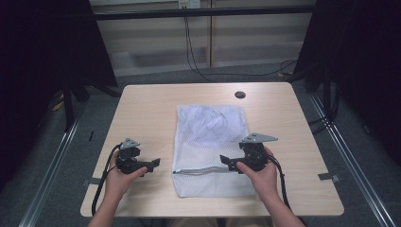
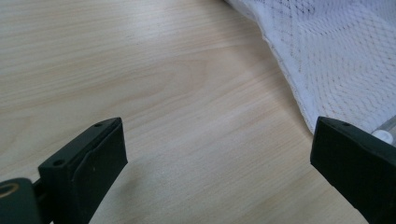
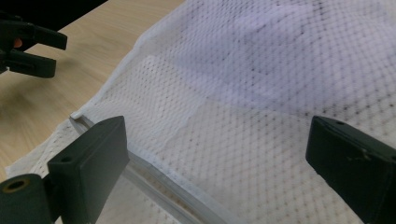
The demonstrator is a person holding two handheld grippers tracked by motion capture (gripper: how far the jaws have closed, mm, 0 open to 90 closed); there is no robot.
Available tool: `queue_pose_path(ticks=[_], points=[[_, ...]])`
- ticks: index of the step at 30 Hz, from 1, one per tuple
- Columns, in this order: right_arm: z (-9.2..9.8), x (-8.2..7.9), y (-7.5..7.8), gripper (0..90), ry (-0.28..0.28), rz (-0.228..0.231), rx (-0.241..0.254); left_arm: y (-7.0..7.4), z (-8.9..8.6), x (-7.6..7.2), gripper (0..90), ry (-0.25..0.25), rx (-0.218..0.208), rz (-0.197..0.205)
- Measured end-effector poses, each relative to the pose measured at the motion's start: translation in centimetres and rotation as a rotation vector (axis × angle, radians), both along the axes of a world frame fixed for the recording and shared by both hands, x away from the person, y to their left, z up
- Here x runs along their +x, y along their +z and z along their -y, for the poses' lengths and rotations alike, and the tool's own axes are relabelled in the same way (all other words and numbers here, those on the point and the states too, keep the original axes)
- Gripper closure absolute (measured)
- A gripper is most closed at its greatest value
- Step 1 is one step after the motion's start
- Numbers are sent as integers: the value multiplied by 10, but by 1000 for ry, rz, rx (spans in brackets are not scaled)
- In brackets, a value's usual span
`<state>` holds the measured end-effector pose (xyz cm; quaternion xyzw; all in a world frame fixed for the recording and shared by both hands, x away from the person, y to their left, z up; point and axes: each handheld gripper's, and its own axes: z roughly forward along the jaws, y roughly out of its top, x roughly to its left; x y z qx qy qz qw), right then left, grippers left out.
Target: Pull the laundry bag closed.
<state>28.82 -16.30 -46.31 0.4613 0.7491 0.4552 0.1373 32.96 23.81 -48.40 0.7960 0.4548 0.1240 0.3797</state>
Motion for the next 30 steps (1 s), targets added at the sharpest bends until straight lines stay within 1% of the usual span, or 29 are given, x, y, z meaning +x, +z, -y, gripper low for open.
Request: queue_pose_path(ticks=[3, 5, 8, 10, 12, 13, 15, 16, 18, 19, 22, 26, 28, 30], points=[[-6, 0, 0, 56, 7, -1, 2, 1, 1, 0, 40, 1, -17, -3], [-9, 1, 0, 58, 15, -9, 5, 1, 2, 1, 41, -3, -18, -3], [-15, 3, 0, 60, 27, -12, -2, 1, 4, 2, 43, -11, -42, -11], [-19, 4, -1, 61, 29, -15, 1, 2, 5, 2, 43, -6, -41, 3], [-26, 5, -1, 65, 38, -21, 2, 3, 6, 2, 43, -12, -51, 1], [-27, 5, -1, 66, 43, -22, 4, 4, 7, 2, 43, -9, -68, 0], [-29, 5, -1, 67, 43, -25, 8, 4, 8, 1, 44, -10, -76, -1], [-32, 5, -1, 68, 48, -20, 4, 4, 8, 1, 45, -17, -64, -3], [-36, 5, -1, 69, 55, -24, 3, 4, 7, 1, 45, -19, -61, -9], [-38, 5, -2, 68, 59, -26, 1, 3, 8, 0, 45, -12, -82, -15], [-44, 5, -3, 69, 67, -35, 6, 4, 9, -1, 45, -10, -104, -16], [-48, 7, -3, 71, 79, -36, 9, 3, 8, -2, 44, -20, -93, -24], [-52, 9, -5, 71, 82, -44, 9, 3, 7, -3, 45, -17, -112, -27], [-53, 9, -5, 72, 86, -44, 10, 4, 6, -5, 45, -17, -108, -18]])
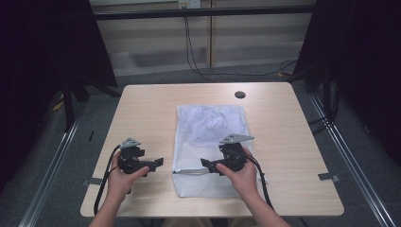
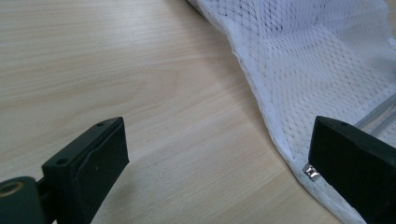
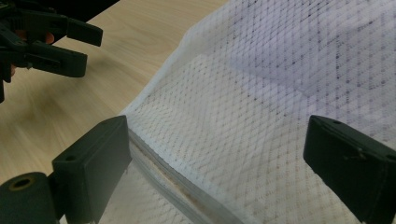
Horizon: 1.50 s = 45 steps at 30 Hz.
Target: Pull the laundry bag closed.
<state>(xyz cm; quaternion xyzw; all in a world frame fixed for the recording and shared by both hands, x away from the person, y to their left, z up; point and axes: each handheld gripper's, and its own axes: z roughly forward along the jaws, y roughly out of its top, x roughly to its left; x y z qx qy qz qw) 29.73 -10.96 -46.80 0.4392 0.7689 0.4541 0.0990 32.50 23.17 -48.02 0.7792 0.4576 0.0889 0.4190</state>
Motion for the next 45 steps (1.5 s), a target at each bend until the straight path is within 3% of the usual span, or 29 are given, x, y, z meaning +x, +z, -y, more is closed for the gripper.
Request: queue_pose_path(ticks=[17, 24, 25, 30, 39, 40, 45], points=[[-24, -1, -3, 91, 28, -8, 8, 0, 3, -4, 45, -17, -34, -33], [-30, -2, -5, 158, 35, -21, 41, 0, 5, -2, 43, -21, -53, -42], [-32, -2, -6, 185, 36, -43, 49, 0, 5, -2, 38, -21, -55, -43], [-35, -3, -5, 219, 41, -38, 60, 0, 6, -1, 36, -26, -64, -45], [-43, -2, -5, 269, 59, -38, 56, -1, 7, -2, 32, -31, -67, -49], [-45, -3, -5, 321, 71, -41, 59, -1, 7, -2, 32, -36, -53, -49], [-50, -4, -8, 326, 82, -51, 50, -1, 7, -1, 33, -30, -77, -51]])
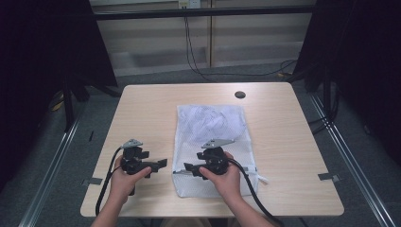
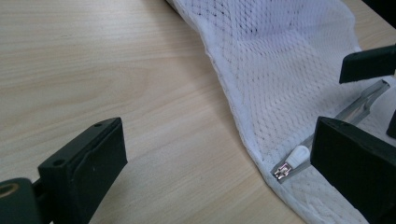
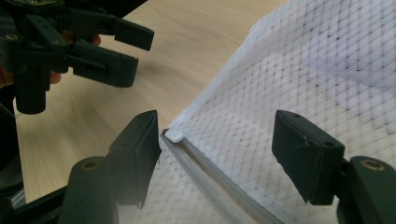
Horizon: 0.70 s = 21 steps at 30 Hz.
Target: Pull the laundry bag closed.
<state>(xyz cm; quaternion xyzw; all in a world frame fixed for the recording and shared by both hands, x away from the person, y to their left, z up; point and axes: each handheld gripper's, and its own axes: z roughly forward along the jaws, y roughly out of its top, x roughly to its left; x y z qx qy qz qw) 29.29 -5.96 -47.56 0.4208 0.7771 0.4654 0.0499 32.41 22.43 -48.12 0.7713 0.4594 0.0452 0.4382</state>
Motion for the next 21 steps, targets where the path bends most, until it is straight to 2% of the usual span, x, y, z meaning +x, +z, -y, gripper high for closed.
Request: queue_pose_path(ticks=[4, 11, 17, 21], points=[[-3, 1, -3, 378, 26, -24, 2, -1, 1, 1, 33, -4, -2, -8], [-7, 1, -6, 427, 25, -68, 43, -1, 1, 1, 35, -4, -4, -10], [-11, 1, -7, 478, 28, -76, 46, -1, 0, 0, 36, -15, 5, -10], [-13, 1, -8, 524, 22, -106, 40, -1, 0, 0, 37, -15, 4, -12]])
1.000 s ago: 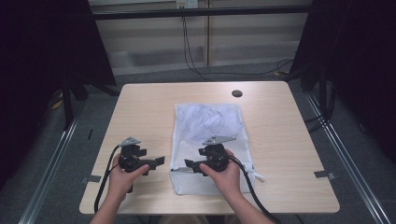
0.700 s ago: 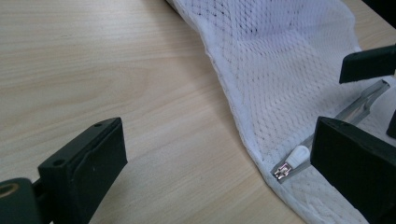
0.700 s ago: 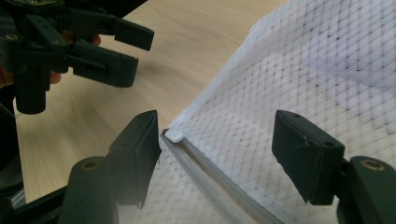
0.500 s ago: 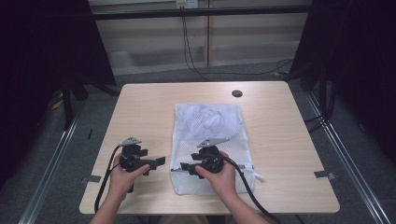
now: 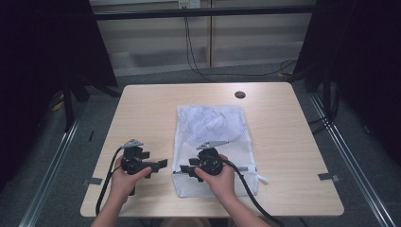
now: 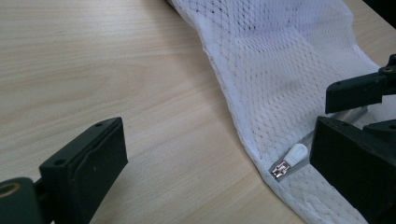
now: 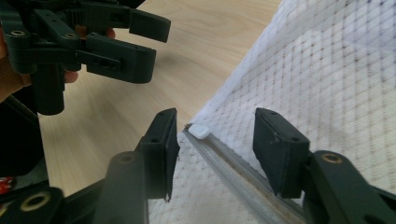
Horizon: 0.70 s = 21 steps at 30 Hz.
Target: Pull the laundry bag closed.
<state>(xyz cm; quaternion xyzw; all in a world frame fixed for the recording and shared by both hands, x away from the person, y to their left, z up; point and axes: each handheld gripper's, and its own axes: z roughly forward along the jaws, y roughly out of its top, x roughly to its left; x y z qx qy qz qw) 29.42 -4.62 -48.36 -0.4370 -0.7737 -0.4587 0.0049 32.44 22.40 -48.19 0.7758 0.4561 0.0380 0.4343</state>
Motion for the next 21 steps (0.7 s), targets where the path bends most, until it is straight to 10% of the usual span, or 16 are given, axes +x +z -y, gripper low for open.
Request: queue_pose_path(ticks=[21], points=[[-9, 7, -8, 650, -6, -129, 70, -1, 0, 1, 38, 0, 0, -13]])
